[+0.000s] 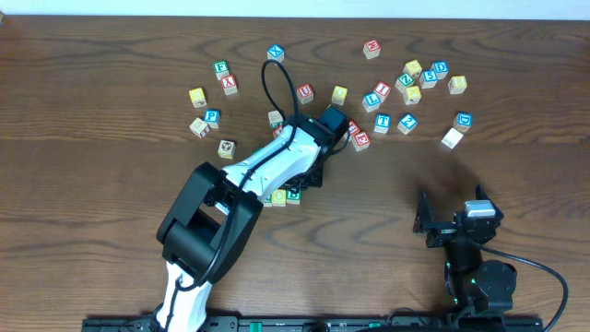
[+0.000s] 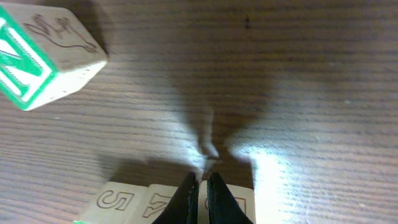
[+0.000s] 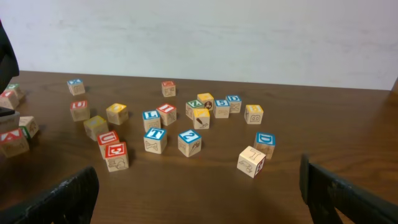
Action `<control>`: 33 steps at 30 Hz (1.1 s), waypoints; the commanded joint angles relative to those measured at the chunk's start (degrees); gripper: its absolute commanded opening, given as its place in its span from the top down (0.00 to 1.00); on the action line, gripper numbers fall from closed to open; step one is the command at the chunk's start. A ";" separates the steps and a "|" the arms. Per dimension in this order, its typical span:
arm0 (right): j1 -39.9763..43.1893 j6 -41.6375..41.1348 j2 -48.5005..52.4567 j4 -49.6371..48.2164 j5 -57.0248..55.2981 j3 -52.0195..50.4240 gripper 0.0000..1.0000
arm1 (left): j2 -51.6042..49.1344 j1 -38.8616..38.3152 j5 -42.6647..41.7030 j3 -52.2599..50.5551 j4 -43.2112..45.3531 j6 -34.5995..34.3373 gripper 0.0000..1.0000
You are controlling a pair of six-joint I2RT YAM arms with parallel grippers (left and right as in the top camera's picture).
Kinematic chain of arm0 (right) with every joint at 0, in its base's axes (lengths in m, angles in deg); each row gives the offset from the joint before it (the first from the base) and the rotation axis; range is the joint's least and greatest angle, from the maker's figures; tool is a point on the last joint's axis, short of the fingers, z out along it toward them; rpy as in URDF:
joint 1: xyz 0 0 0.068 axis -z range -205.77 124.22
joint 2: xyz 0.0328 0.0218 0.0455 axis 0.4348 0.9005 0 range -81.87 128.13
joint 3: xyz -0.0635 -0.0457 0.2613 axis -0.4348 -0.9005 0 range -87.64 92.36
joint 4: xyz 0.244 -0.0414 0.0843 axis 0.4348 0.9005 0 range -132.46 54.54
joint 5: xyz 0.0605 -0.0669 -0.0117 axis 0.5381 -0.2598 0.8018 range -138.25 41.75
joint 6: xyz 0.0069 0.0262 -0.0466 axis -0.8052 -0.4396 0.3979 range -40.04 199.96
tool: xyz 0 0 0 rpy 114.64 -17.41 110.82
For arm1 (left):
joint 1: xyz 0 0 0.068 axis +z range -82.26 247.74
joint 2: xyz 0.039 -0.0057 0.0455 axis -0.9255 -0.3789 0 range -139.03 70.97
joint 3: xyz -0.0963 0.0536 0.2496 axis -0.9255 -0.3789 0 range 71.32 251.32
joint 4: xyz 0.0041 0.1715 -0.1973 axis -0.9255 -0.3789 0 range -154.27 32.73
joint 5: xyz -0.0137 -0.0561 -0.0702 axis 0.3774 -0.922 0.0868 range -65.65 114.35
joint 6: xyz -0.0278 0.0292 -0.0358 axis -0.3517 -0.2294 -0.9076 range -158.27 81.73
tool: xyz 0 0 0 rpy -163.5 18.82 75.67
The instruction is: Spell out ROBOT
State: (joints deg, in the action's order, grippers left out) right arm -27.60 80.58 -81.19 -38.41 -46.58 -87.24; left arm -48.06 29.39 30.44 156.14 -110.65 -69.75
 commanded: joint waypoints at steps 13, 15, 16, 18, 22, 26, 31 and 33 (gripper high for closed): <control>0.28 -0.37 -0.31 0.22 -0.04 -0.09 0.01 | -0.63 0.00 -1.20 -0.24 -0.37 1.90 0.92; 0.28 -0.37 -0.31 0.22 -0.04 -0.09 0.01 | -0.63 0.00 -1.20 -0.24 -0.35 1.88 0.93; 0.28 -0.37 -0.31 0.22 -0.04 -0.09 0.01 | -0.63 0.00 -1.20 -0.24 -0.35 1.88 0.93; 0.28 -0.37 -0.31 0.22 -0.04 -0.09 0.01 | -0.63 0.00 -1.20 -0.24 -0.26 1.88 0.93; 0.28 -0.37 -0.31 0.22 -0.04 -0.09 0.01 | -0.63 0.00 -1.18 -0.24 -0.15 1.88 0.93; 0.28 -0.37 -0.31 0.22 -0.04 -0.09 0.01 | -0.63 0.00 -1.18 -0.24 -0.17 1.88 0.93; 0.28 -0.37 -0.31 0.22 -0.04 -0.09 0.01 | -0.63 0.00 -1.18 -0.24 -0.35 1.90 0.92; 0.28 -0.37 -0.31 0.22 -0.04 -0.09 0.01 | -0.63 0.00 -1.18 -0.24 -0.35 1.90 0.93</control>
State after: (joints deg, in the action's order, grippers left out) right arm -27.60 80.58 -81.19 -38.41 -46.58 -87.24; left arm -48.06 29.39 29.17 156.14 -110.70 -68.25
